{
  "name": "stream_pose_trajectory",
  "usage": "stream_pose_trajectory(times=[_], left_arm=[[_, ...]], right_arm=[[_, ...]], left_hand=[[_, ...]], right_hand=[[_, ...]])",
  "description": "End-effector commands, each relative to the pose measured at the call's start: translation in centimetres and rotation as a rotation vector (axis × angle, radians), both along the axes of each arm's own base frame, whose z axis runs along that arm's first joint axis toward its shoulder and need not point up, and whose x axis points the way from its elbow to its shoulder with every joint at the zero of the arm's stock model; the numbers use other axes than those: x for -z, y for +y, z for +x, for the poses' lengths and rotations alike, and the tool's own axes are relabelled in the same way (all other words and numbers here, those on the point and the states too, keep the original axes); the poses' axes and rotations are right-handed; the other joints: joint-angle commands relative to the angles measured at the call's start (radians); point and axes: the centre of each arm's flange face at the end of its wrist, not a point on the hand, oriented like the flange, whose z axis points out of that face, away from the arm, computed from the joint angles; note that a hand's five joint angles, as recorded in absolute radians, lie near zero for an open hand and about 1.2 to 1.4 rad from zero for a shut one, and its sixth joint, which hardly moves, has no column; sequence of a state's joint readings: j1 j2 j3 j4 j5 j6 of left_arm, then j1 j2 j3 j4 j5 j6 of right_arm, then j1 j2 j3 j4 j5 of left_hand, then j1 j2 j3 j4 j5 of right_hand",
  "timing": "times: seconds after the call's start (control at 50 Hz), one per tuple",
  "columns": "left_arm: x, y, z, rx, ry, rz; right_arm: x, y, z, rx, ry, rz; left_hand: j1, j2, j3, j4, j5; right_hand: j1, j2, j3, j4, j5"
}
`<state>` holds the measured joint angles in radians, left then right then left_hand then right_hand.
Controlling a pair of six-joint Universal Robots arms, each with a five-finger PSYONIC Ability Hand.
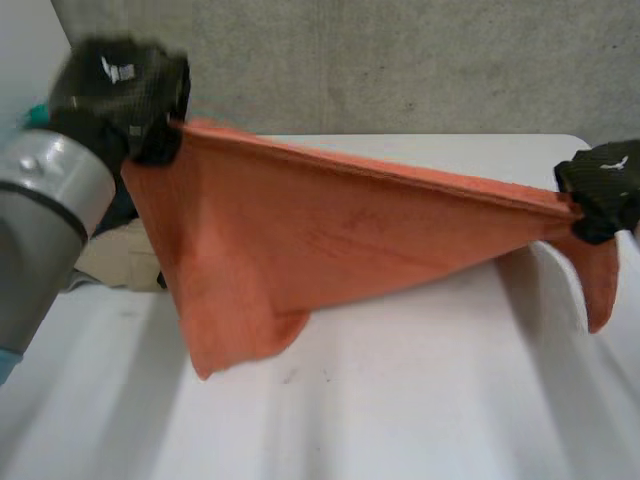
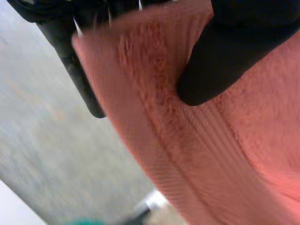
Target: Fold the laundry.
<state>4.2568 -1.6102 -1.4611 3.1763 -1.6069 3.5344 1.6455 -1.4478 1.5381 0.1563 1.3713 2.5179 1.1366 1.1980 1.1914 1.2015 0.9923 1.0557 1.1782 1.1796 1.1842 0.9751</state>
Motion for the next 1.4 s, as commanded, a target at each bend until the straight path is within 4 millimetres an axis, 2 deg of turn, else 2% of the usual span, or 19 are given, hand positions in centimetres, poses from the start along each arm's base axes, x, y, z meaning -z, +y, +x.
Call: stream_pose_trajectory(times=[0.02, 0.1, 0.12, 0.2, 0.26, 0.28, 0.32, 0.38, 0.46, 0.52, 0.66, 0.76, 0.82, 0.88, 0.94, 1.04, 1.16, 1.3, 1.4], left_arm=[[8.5, -0.3, -0.2, 0.050, -0.211, 0.260], [10.9, -2.0, -1.1, 0.059, -0.270, 0.288], [11.0, -2.8, -1.4, 0.057, -0.267, 0.274], [8.6, -7.4, -3.8, 0.040, -0.194, 0.098], [3.3, -10.7, -5.2, 0.004, -0.083, -0.134], [1.7, -11.2, -5.5, -0.006, -0.051, -0.197], [-3.4, -12.1, -5.7, -0.048, 0.056, -0.403], [-8.1, -12.0, -5.3, -0.094, 0.179, -0.603], [-10.3, -10.9, -5.2, -0.097, 0.236, -0.694], [-7.5, -10.6, -5.2, -0.084, 0.189, -0.605], [0.6, -9.3, -4.0, -0.074, 0.063, -0.372], [8.0, -8.4, -2.8, -0.069, -0.011, -0.160], [11.0, -8.1, -2.6, -0.061, -0.031, -0.075], [14.3, -7.8, -2.8, -0.042, -0.061, 0.011], [15.2, -7.6, -2.8, -0.038, -0.073, 0.036], [14.4, -7.7, -2.6, -0.045, -0.066, 0.018], [11.8, -8.7, -0.5, -0.104, -0.038, -0.032], [11.2, -8.5, 0.4, -0.124, -0.035, -0.035], [11.5, -8.4, 0.6, -0.127, -0.039, -0.027]], right_arm=[[-1.9, 3.1, -0.3, -0.086, 0.273, 0.067], [-1.4, 2.3, 0.0, -0.111, 0.305, 0.080], [-0.8, 0.7, 0.3, -0.112, 0.300, 0.072], [-1.5, -4.3, 1.3, -0.051, 0.270, -0.063], [-4.7, -6.5, 1.9, 0.013, 0.216, -0.253], [-7.3, -7.6, 2.4, 0.044, 0.170, -0.406], [-9.9, -8.6, 2.7, 0.064, 0.119, -0.570], [-13.9, -9.4, 2.9, 0.090, 0.045, -0.854], [-15.7, -8.9, 3.2, 0.074, 0.026, -0.960], [-14.6, -8.7, 3.6, 0.030, 0.042, -0.892], [-7.3, -7.2, 4.2, -0.116, 0.105, -0.501], [0.5, -6.3, 3.8, -0.184, 0.140, -0.189], [5.5, -5.8, 3.6, -0.200, 0.183, -0.044], [8.4, -5.4, 3.4, -0.207, 0.228, 0.031], [10.5, -5.1, 3.3, -0.215, 0.226, 0.089], [11.3, -5.3, 2.1, -0.128, 0.073, 0.152], [11.1, -5.7, -1.0, 0.033, -0.128, 0.216], [10.8, -5.2, -5.3, 0.211, -0.283, 0.285], [11.7, -4.4, -6.4, 0.249, -0.296, 0.359]], left_hand=[[0.260, 0.198, 0.205, 0.195, 0.229], [0.260, 0.198, 0.205, 0.195, 0.229], [0.260, 0.198, 0.205, 0.195, 0.229], [0.260, 0.198, 0.205, 0.195, 0.229], [0.260, 0.198, 0.205, 0.195, 0.229], [0.260, 0.198, 0.205, 0.195, 0.229], [0.260, 0.198, 0.205, 0.195, 0.229], [0.260, 0.198, 0.205, 0.195, 0.229], [0.260, 0.198, 0.205, 0.195, 0.229], [0.260, 0.198, 0.205, 0.195, 0.229], [0.260, 0.198, 0.205, 0.195, 0.229], [0.260, 0.198, 0.205, 0.195, 0.229], [0.260, 0.198, 0.205, 0.195, 0.229], [0.260, 0.198, 0.205, 0.195, 0.229], [0.260, 0.198, 0.205, 0.195, 0.229], [0.260, 0.198, 0.205, 0.195, 0.229], [0.260, 0.198, 0.205, 0.195, 0.229], [0.260, 0.198, 0.205, 0.195, 0.229], [0.260, 0.198, 0.205, 0.195, 0.229]], right_hand=[[0.341, 0.218, 0.217, 0.212, 0.247], [0.341, 0.218, 0.217, 0.212, 0.247], [0.341, 0.218, 0.217, 0.212, 0.247], [0.341, 0.218, 0.217, 0.212, 0.247], [0.341, 0.218, 0.217, 0.212, 0.247], [0.341, 0.218, 0.217, 0.212, 0.247], [0.341, 0.218, 0.217, 0.212, 0.247], [0.341, 0.218, 0.217, 0.212, 0.247], [0.341, 0.218, 0.217, 0.212, 0.247], [0.341, 0.218, 0.217, 0.212, 0.247], [0.341, 0.218, 0.217, 0.212, 0.247], [0.341, 0.218, 0.217, 0.212, 0.247], [0.341, 0.218, 0.217, 0.212, 0.247], [0.341, 0.218, 0.217, 0.212, 0.247], [0.295, 0.173, 0.171, 0.167, 0.201], [-0.391, -0.514, -0.515, -0.520, -0.485], [-0.571, -0.694, -0.695, -0.700, -0.665], [-0.645, -0.767, -0.769, -0.773, -0.739], [-0.636, -0.759, -0.760, -0.765, -0.730]])
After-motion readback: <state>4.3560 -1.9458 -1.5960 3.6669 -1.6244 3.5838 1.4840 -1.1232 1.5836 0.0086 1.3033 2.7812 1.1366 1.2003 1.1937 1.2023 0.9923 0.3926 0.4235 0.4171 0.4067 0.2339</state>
